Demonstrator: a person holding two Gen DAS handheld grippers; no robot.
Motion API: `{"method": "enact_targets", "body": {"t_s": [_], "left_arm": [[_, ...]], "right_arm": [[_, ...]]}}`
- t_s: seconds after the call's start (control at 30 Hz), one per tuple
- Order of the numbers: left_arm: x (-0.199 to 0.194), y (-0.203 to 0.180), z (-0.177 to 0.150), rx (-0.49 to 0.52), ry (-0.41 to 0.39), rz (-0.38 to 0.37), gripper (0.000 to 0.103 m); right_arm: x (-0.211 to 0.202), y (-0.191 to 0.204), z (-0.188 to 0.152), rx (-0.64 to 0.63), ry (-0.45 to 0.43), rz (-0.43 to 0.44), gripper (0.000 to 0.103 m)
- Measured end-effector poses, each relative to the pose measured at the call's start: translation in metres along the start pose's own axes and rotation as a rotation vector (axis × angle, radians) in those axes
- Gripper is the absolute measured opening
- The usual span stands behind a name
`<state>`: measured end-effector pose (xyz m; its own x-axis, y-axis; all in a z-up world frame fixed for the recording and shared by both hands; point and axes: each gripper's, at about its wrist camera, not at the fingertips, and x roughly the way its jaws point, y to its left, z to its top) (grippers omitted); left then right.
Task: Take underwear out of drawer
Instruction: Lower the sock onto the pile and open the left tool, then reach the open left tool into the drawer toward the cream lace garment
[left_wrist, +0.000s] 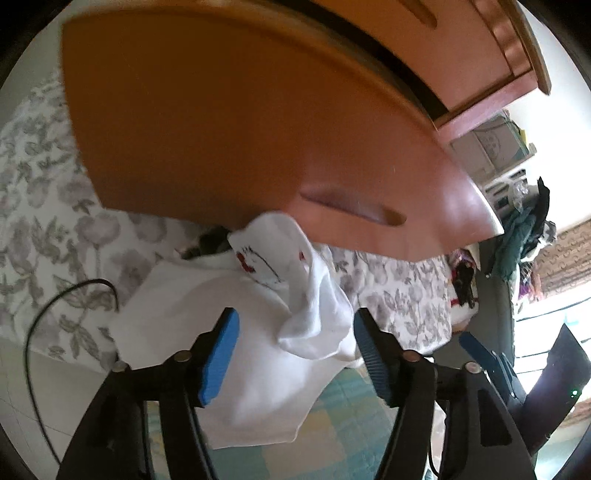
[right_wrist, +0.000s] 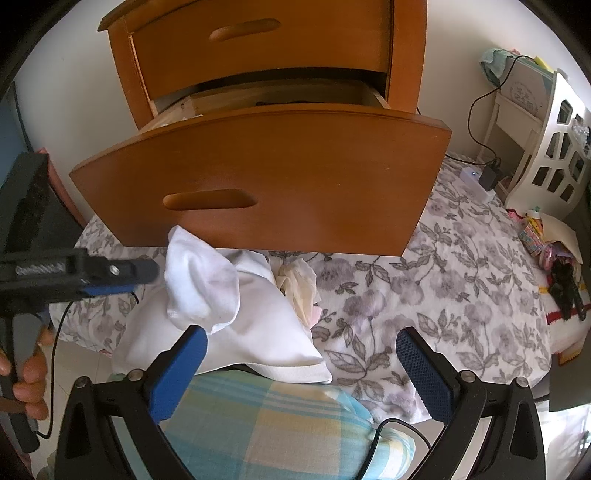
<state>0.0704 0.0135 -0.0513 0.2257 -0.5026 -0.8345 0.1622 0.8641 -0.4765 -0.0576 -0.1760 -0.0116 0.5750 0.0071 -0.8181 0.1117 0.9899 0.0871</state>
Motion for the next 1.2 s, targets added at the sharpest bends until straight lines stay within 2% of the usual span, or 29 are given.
{"method": "enact_targets", "body": {"t_s": [0.1,0.2,0.33,0.5,0.77,0.93,1.03,1.2], "left_arm": [[-0.007,0.004,0.001,-0.01,-0.02,0.011,0.07],[-0.014,0.004,0.001,-0.007,-0.051,0.028,0.082],[-0.025,0.005,-0.001,0.008,-0.089,0.023,0.086],[-0.041,0.004,-0.001,0.034,-0.157,0.03,0.096],[-0.07,-0.017,-0.003,0.169,-0.244,-0.006,0.1],[-0.111,-0.032,0.011,0.208,-0.388,-0.074,0.101],[-0.131,-0.042,0.027,0.249,-0.46,-0.06,0.101],[-0.147,-0.05,0.053,0.271,-0.515,-0.013,0.101]], "right_arm": [[-0.001,0.0,0.0,0.003,-0.004,0.0,0.103],[-0.002,-0.001,0.001,0.005,-0.006,0.001,0.103],[-0.003,0.0,0.001,0.003,-0.009,0.002,0.103],[-0.003,0.0,0.001,0.005,-0.011,0.006,0.103],[-0.001,-0.002,0.002,0.012,-0.009,0.014,0.103],[0.003,-0.003,0.001,0.012,-0.004,0.02,0.103],[0.005,-0.004,0.001,0.014,-0.001,0.023,0.103],[0.009,-0.007,0.001,0.021,0.006,0.025,0.103]]}}
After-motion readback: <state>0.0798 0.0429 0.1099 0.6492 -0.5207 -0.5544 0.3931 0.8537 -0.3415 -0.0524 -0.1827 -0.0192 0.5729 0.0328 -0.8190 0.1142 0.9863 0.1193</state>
